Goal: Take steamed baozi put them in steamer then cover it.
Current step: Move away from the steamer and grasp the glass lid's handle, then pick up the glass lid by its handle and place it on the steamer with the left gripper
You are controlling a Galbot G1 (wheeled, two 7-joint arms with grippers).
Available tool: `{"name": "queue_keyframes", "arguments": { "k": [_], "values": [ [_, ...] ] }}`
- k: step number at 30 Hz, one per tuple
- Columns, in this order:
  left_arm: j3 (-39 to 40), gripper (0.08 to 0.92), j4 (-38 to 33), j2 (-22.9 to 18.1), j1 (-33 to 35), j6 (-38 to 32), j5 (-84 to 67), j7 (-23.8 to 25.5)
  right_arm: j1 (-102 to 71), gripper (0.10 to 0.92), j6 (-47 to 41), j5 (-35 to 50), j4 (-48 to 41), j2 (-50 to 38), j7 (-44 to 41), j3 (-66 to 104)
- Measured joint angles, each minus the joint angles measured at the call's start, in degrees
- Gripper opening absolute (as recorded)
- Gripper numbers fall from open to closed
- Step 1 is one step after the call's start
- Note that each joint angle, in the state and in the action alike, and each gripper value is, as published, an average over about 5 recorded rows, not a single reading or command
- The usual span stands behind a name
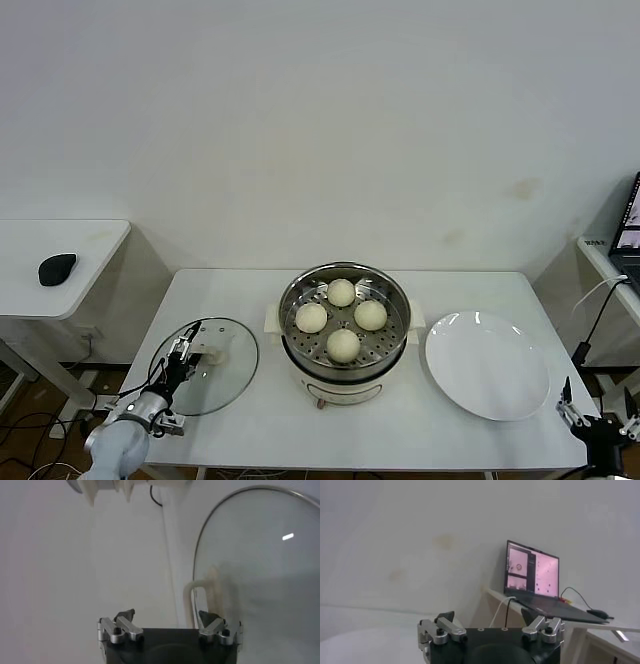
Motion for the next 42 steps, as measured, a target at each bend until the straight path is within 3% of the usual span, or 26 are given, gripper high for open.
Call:
{"name": "queue_keyframes", "arguments": {
  "k": [21, 29, 42],
  "values": [
    [0.01, 0.178, 4.44, -1.01, -2.26, -1.22, -1.07, -0.96, -0.08, 0.823, 0.29, -1.76, -0.92, 0.58, 0.01, -1.56],
    [-1.16, 0.145, 0.78, 0.05, 0.04, 0.01, -3.41, -1.39, -0.23, 0.823, 0.72, -2.80, -0.98, 0.25, 0.00, -2.39],
    [-5.14, 0.145, -18.05, 5.61, 9.26, 11.08, -13.25, 4.73, -1.45, 0.823, 2.19, -5.56, -0.35, -0.30, -0.41, -5.38]
  ]
}}
